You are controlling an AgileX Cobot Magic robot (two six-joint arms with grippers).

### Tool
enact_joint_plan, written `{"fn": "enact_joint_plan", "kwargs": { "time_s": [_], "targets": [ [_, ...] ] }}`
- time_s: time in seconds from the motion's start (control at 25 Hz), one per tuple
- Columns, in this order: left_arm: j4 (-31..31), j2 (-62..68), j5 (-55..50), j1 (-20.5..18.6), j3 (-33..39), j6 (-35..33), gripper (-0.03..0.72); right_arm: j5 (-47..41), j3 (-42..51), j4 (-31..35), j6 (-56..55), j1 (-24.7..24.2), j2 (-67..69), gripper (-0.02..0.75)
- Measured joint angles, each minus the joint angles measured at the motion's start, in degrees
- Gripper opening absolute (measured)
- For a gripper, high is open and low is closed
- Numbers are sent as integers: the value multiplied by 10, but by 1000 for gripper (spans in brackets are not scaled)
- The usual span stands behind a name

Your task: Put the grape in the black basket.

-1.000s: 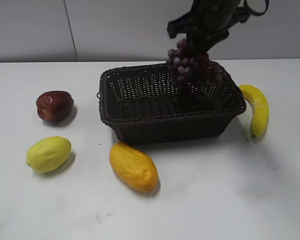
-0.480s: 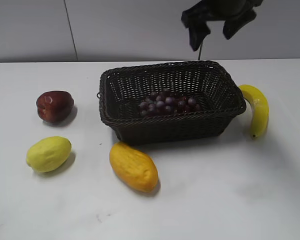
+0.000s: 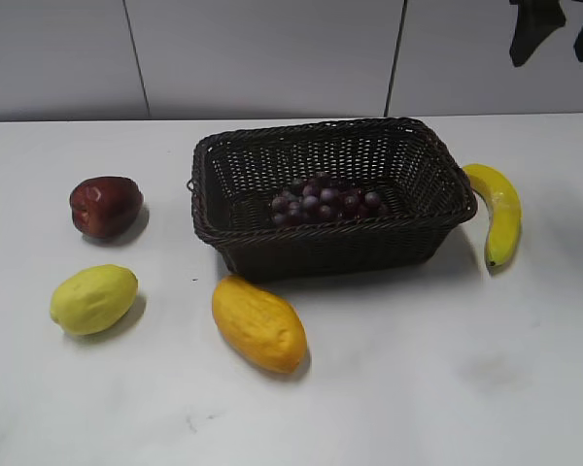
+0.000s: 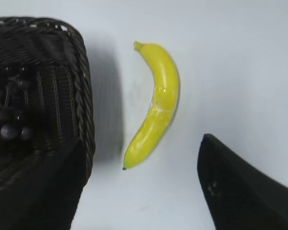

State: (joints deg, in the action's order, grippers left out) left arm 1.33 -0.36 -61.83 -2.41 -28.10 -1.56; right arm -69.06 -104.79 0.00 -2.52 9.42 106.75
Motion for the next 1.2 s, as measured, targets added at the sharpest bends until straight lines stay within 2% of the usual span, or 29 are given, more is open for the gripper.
{"fn": "enact_joint_plan", "kwargs": {
  "time_s": [0.28, 0.48, 0.6, 0.88, 1.2],
  "targets": [
    [0, 0, 0, 0, 0, 0, 552, 6, 252, 12, 18, 0, -174, 542],
    [0, 0, 0, 0, 0, 0, 552, 79, 458, 11, 19, 0, -322, 541],
    [0, 0, 0, 0, 0, 0, 552, 110, 547, 11, 19, 0, -406, 541],
    [0, 0, 0, 0, 0, 0, 552, 129, 676, 11, 19, 0, -572, 541],
    [0, 0, 0, 0, 0, 0, 552, 118, 743, 11, 19, 0, -758, 540]
  ]
}}
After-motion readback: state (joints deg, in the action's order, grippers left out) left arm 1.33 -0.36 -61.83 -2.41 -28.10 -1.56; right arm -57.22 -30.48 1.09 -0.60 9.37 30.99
